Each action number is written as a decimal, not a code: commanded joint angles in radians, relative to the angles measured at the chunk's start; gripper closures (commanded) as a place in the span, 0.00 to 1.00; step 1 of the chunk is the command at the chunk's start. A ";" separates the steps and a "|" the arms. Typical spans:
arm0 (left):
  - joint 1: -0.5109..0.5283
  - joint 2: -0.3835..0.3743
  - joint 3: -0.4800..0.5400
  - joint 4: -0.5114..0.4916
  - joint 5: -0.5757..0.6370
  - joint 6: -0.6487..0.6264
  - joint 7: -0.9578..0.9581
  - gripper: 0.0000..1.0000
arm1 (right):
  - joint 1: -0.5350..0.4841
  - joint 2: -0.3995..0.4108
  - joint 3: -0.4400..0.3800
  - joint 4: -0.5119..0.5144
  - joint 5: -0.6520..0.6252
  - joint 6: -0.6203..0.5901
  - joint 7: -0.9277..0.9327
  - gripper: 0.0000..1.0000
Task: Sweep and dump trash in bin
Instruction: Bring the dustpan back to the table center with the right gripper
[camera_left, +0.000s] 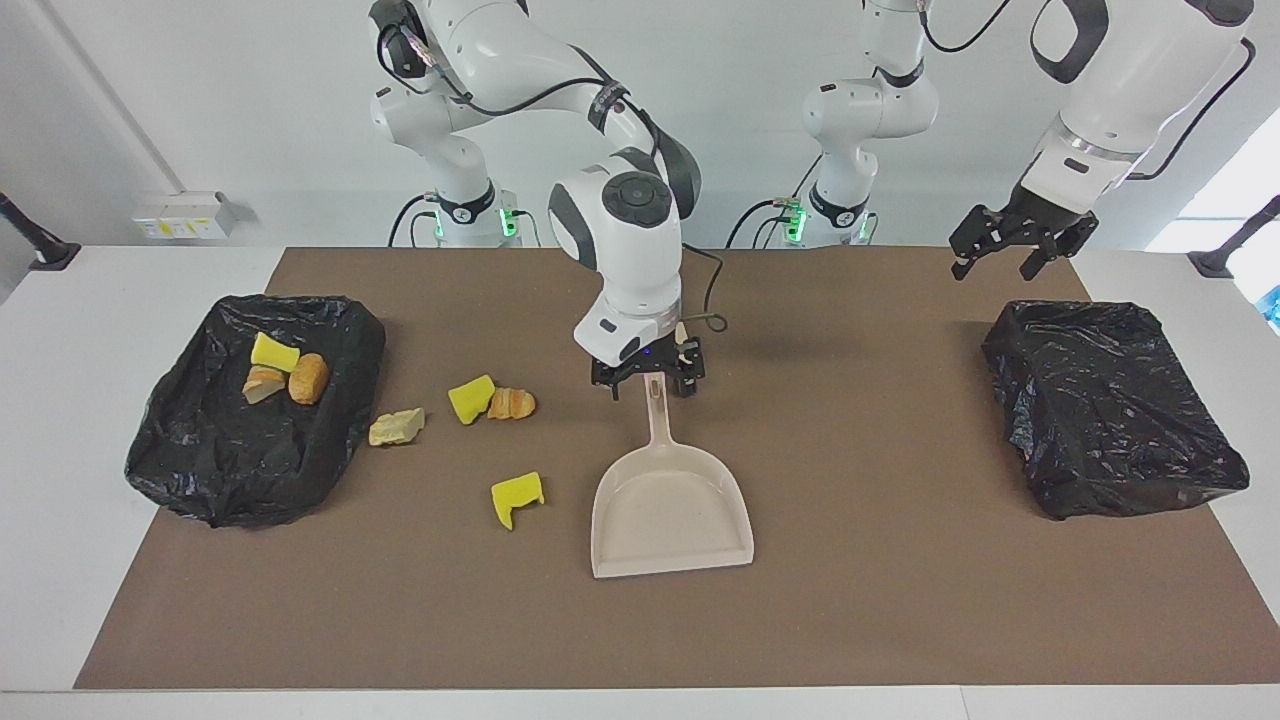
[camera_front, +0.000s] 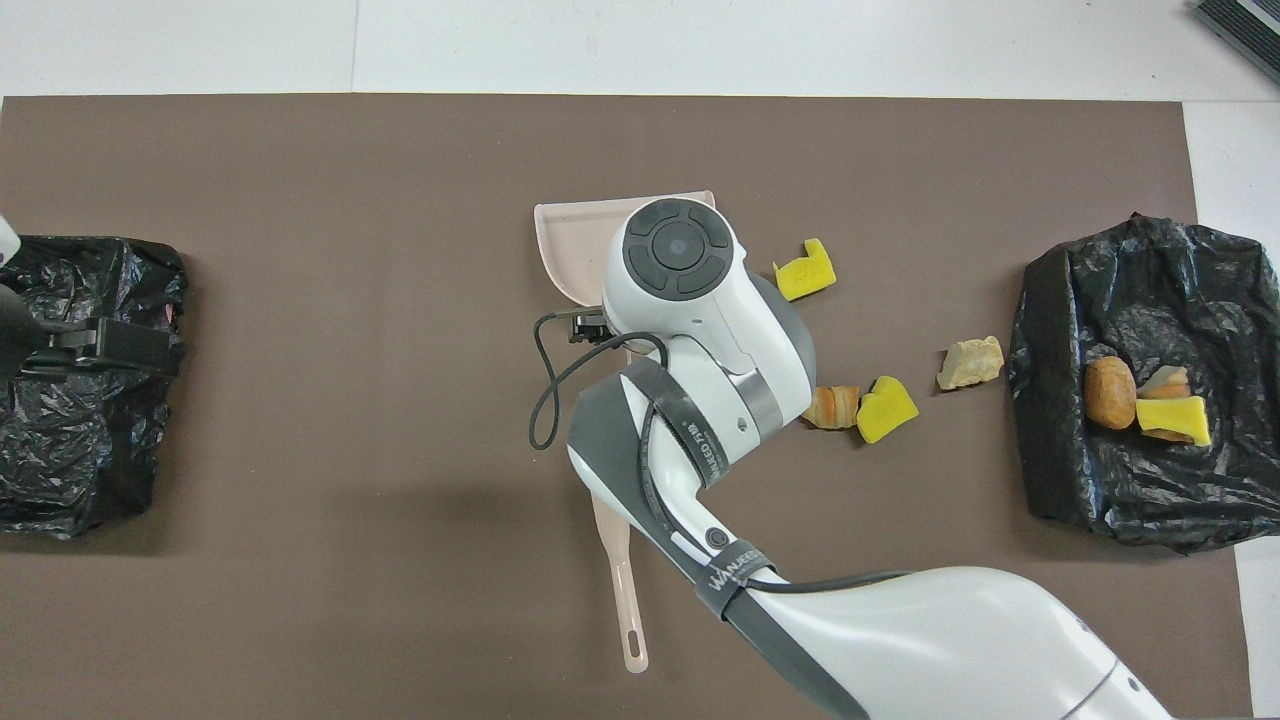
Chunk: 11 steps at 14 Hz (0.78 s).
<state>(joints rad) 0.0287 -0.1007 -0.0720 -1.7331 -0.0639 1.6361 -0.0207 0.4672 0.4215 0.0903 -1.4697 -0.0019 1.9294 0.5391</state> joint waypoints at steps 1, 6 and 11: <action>0.007 -0.022 -0.003 -0.025 0.010 0.002 -0.010 0.00 | 0.005 -0.102 0.003 -0.130 0.049 -0.020 -0.019 0.00; 0.005 -0.022 -0.003 -0.028 0.010 -0.001 -0.010 0.00 | 0.086 -0.280 0.003 -0.439 0.074 0.092 -0.001 0.00; -0.004 -0.022 -0.003 0.025 0.036 -0.083 -0.008 0.00 | 0.159 -0.401 0.003 -0.656 0.183 0.180 0.018 0.00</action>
<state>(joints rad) 0.0292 -0.1025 -0.0740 -1.7324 -0.0569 1.6071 -0.0210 0.6104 0.1037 0.0976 -2.0142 0.1478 2.0672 0.5490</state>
